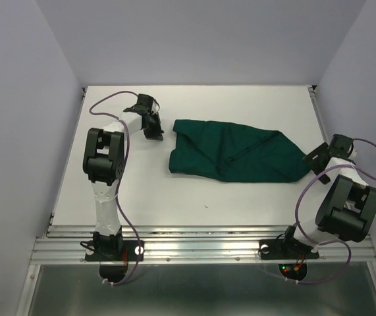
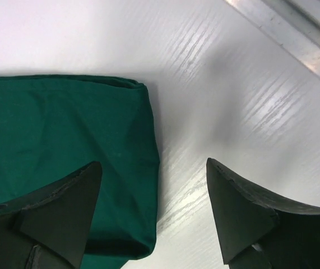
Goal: Prepare the surgical pack
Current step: Pack the surgical kit at the center of the board.
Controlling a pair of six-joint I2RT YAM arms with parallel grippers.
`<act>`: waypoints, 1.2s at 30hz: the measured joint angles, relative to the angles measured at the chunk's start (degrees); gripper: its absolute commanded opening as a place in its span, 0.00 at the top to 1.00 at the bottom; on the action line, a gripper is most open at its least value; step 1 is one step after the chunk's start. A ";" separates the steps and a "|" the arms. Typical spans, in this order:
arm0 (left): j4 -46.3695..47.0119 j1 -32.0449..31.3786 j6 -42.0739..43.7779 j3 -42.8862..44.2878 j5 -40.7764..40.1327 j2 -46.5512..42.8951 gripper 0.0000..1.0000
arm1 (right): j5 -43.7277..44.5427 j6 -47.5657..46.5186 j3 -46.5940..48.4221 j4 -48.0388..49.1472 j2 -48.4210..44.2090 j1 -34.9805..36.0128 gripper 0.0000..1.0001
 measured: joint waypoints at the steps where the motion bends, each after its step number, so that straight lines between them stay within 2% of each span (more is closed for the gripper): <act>1: 0.02 0.00 0.11 0.04 0.15 0.22 1.00 | -0.57 -0.02 -0.44 0.79 0.39 -0.11 0.24; 4: 0.24 -0.13 0.31 0.35 0.76 0.83 1.00 | -3.10 -0.07 -2.05 3.04 2.56 -0.13 0.30; 9: 0.96 -0.87 0.35 0.35 1.55 1.05 1.00 | -7.43 -0.50 -3.65 8.02 3.91 -0.13 0.50; 10: 1.27 -1.31 0.35 0.42 1.88 1.22 1.00 | -8.66 -0.50 -4.20 9.29 4.07 -0.17 0.60; 13: 2.43 -2.60 0.33 0.57 3.04 1.57 1.00 | -10.82 -0.46 -5.27 11.43 4.39 -0.17 0.72; 14: 2.73 -3.10 0.33 0.57 3.45 1.73 1.00 | -11.58 -0.48 -5.53 11.91 4.39 -0.17 0.82; 17: 3.91 -4.11 0.31 0.61 4.79 2.21 1.00 | -14.01 -0.55 -5.97 12.20 4.37 -0.17 0.99; 22: 4.63 -5.33 0.24 1.20 5.95 2.78 1.00 | -17.09 -0.50 -4.85 10.25 4.04 -0.11 0.99; 26: 4.59 -6.84 0.11 2.73 6.10 3.82 1.00 | -18.51 -0.46 -1.62 7.78 0.44 1.38 0.99; 29: 4.72 -8.22 0.04 3.34 5.64 4.20 1.00 | -19.17 -0.44 1.92 6.10 -2.62 4.20 0.99; 36: 5.60 -11.08 -1.38 3.41 6.60 4.61 1.00 | -19.10 1.22 10.99 3.96 -6.56 15.91 0.99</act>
